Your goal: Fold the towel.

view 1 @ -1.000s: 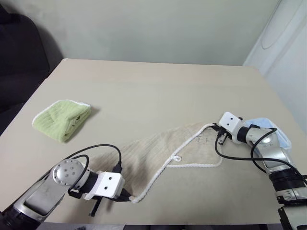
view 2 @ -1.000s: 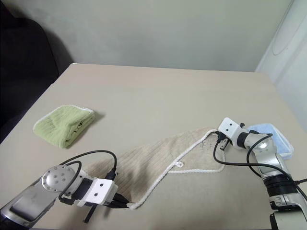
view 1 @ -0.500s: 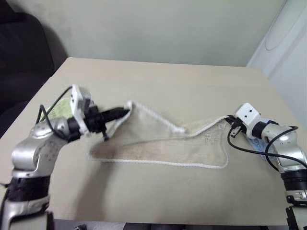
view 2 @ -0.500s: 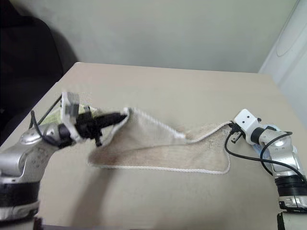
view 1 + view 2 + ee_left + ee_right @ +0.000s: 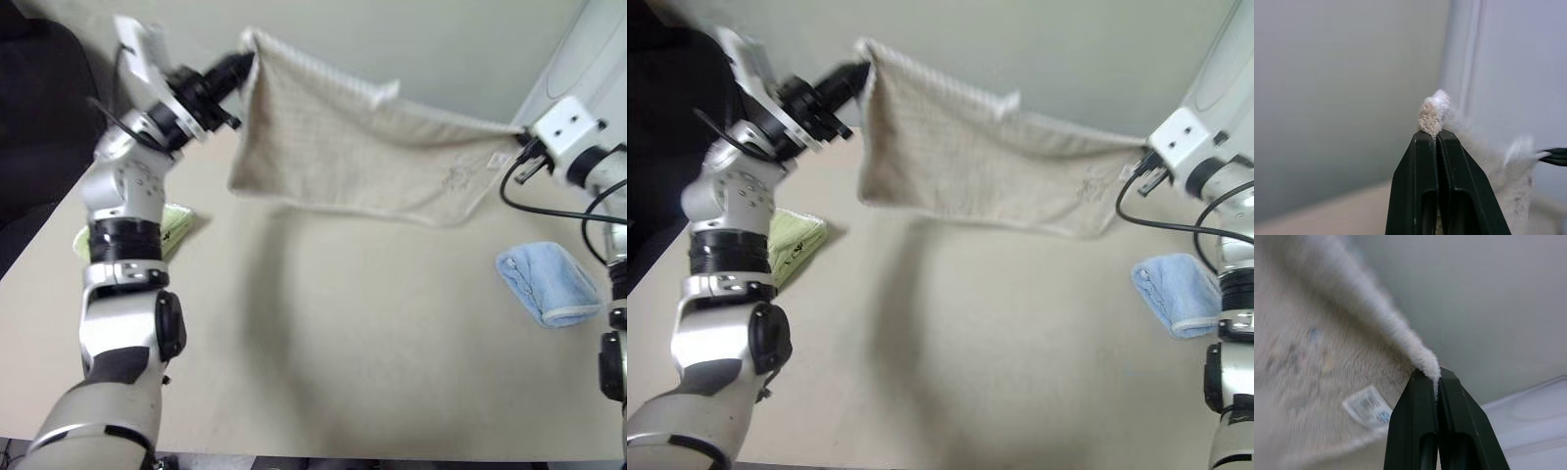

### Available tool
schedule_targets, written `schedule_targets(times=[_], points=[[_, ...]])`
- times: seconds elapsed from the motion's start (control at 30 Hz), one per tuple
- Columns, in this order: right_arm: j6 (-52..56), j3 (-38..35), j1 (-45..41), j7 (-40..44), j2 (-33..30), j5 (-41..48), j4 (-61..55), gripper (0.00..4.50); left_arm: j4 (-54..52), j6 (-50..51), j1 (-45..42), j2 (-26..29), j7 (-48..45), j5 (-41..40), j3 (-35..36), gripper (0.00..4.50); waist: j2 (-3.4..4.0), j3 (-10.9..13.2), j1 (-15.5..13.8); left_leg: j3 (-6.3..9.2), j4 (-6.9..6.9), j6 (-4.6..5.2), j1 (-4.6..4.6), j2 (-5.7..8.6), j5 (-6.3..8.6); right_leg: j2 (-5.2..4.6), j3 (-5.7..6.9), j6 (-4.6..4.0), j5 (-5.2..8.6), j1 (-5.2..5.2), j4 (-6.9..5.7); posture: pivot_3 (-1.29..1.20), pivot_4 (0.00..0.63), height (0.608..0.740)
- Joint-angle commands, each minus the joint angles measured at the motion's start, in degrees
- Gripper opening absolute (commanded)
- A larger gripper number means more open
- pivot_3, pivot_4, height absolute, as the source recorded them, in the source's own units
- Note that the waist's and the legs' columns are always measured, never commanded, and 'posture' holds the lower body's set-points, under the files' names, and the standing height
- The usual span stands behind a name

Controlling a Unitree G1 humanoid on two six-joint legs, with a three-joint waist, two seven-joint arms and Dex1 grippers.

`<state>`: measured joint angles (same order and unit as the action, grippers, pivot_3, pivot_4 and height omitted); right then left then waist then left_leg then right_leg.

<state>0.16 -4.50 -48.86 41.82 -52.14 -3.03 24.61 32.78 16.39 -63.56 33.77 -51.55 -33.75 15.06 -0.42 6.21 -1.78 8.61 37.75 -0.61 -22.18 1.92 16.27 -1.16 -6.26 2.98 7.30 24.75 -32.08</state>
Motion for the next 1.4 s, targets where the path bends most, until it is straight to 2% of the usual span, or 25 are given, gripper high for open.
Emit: schedule_targets(times=[0.03, 0.17, 0.3, 0.37, 0.57, 0.77, 0.87, 1.0, 1.1, 1.17, 1.33, 1.4], points=[[3.5, -5.3, 9.3, 5.0, -2.7, 6.0, -11.3, 0.0, -11.1, 4.6, 10.3, 2.5, -5.2, -3.0, 1.0, 0.05, -0.01, 0.0, 0.0, -0.01, -0.01, -0.02, 0.12, -0.01, 0.01, 0.01, 0.0, -0.03, 0.02, -0.12, 0.03, 0.0, 0.15, 0.74], [9.7, -9.9, 22.8, 7.4, -3.7, 10.5, -23.3, 0.0, -25.8, 10.8, 25.3, 5.6, -7.1, -5.7, 1.0, 0.05, -0.25, 0.2, 0.1, -0.04, 0.29, -0.12, 0.08, 0.01, -0.03, 0.05, -0.02, -0.21, 0.18, -0.21, 0.01, 0.0, 0.15, 0.74], [18.2, -16.0, 43.8, 13.4, -3.1, 18.4, -40.6, 0.0, -40.0, 16.0, 45.0, 10.7, -10.6, -8.1, 3.1, 0.05, -0.33, 0.2, 0.0, -0.09, 0.31, -0.68, -0.25, 0.01, -0.2, 0.07, -0.02, -0.35, 0.18, 0.02, 0.01, 0.0, 0.15, 0.74], [21.2, -18.0, 51.8, 15.9, -3.2, 21.2, -46.8, 0.0, -44.1, 17.8, 51.2, 12.9, -11.9, -9.8, 4.7, 0.05, -0.37, 0.2, -0.1, -0.1, 0.29, -0.7, -0.24, 0.03, 0.25, 0.08, -0.07, -0.49, 0.43, 0.0, -0.09, 0.0, 0.15, 0.74], [25.9, -22.5, 61.8, 20.0, -4.6, 25.5, -52.8, 0.0, -49.9, 19.8, 63.0, 17.0, -14.2, -11.1, 7.5, 0.05, -0.43, 0.2, 0.2, -0.15, 0.51, -0.65, -0.28, 0.19, 0.31, 0.05, -0.25, -0.48, 2.0, 0.24, -0.84, 0.0, 0.15, 0.74], [26.3, -24.8, 65.2, 24.2, -6.4, 26.8, -51.8, 0.0, -50.0, 20.3, 69.2, 18.9, -15.8, -10.7, 9.2, 0.05, -0.53, 0.1, 0.3, -0.11, 0.48, -0.64, -0.34, 0.19, 0.45, 0.01, -0.25, -0.48, 2.33, 0.44, -1.05, 0.0, 0.15, 0.74], [26.1, -25.6, 68.1, 27.5, -7.4, 27.1, -52.1, 0.0, -50.0, 20.2, 71.4, 19.8, -17.4, -10.8, 9.8, 0.05, -0.64, -0.1, 0.3, -0.09, 0.38, -0.65, -0.28, 0.19, 0.62, 0.02, -0.24, -1.2, 1.88, 0.46, -1.2, 0.0, 0.15, 0.74], [25.2, -24.8, 71.0, 30.4, -8.6, 26.6, -52.9, 0.0, -49.6, 19.7, 73.3, 20.7, -19.0, -9.9, 9.5, 0.05, -0.64, -0.3, 0.3, -0.08, 0.3, -0.71, -0.05, 0.19, 0.78, 0.04, -0.23, -1.17, 1.91, 0.38, -1.36, 0.0, 0.15, 0.74], [22.7, -22.8, 72.0, 31.9, -10.1, 24.4, -52.8, 0.0, -50.5, 19.7, 73.3, 20.9, -19.3, -10.0, 9.4, 0.05, -0.61, -0.3, 0.4, -0.08, 0.31, -0.75, -0.03, 0.18, 0.78, 0.05, -0.23, -0.67, 2.29, 0.4, -1.4, 0.0, 0.15, 0.74], [21.7, -21.7, 69.8, 31.7, -10.8, 24.0, -51.3, 0.0, -51.0, 19.8, 72.5, 20.9, -19.0, -10.3, 9.2, 0.05, -0.58, -0.2, 0.4, -0.08, 0.31, -0.75, -0.03, 0.17, 0.78, 0.05, -0.23, -0.64, 2.43, 0.42, -1.41, 0.0, 0.15, 0.74], [18.7, -15.6, 57.1, 30.4, -12.6, 22.4, -43.5, 0.0, -48.5, 20.3, 65.2, 18.1, -14.0, -10.3, 7.2, 0.05, -0.53, -0.2, 0.6, -0.12, 0.46, -0.73, -0.08, 0.21, 0.76, 0.01, -0.27, -0.68, 2.43, 0.47, -1.42, 0.0, 0.15, 0.74], [17.8, -12.7, 51.0, 30.3, -12.6, 21.8, -38.9, 0.0, -46.9, 20.3, 62.5, 17.0, -12.7, -10.1, 6.6, 0.05, -0.54, -0.2, 0.6, -0.12, 0.49, -0.7, -0.06, 0.24, 0.69, 0.0, -0.27, -1.19, 2.11, 0.46, -1.52, 0.0, 0.15, 0.74]])
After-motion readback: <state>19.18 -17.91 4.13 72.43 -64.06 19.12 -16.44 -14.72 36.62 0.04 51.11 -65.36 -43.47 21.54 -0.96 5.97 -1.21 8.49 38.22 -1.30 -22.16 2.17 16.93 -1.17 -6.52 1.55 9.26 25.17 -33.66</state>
